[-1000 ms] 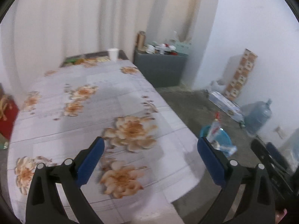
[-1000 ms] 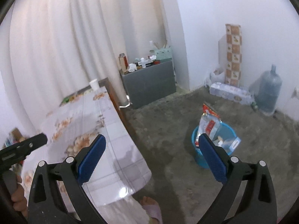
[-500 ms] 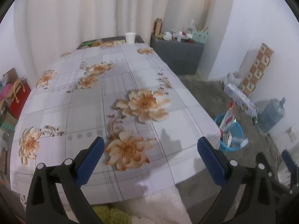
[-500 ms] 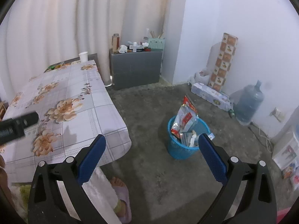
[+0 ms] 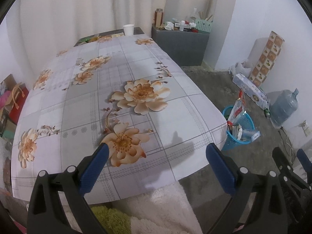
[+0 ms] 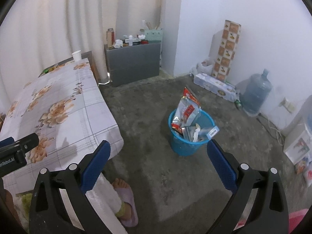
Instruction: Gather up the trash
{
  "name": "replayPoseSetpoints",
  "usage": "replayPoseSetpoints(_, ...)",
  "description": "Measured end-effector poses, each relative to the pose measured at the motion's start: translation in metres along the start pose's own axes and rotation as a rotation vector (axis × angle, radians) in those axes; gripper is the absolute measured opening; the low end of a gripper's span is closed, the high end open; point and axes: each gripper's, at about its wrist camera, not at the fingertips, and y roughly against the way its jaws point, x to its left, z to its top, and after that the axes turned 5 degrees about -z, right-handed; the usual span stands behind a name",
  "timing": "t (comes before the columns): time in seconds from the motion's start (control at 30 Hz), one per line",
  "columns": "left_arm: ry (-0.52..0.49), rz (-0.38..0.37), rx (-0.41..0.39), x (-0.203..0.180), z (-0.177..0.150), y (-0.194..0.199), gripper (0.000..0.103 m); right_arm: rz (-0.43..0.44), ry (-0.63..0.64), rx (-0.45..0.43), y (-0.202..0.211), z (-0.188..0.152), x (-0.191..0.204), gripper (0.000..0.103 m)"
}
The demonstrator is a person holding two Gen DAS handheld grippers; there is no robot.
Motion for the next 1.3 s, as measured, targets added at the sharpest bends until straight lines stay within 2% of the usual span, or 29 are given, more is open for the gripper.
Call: replayPoseSetpoints(1.3, 0.055, 0.036, -0.024, 0.012, 0.004, 0.007, 0.097, -0.010, 0.010, -0.012, 0.002, 0.003, -0.001, 0.095)
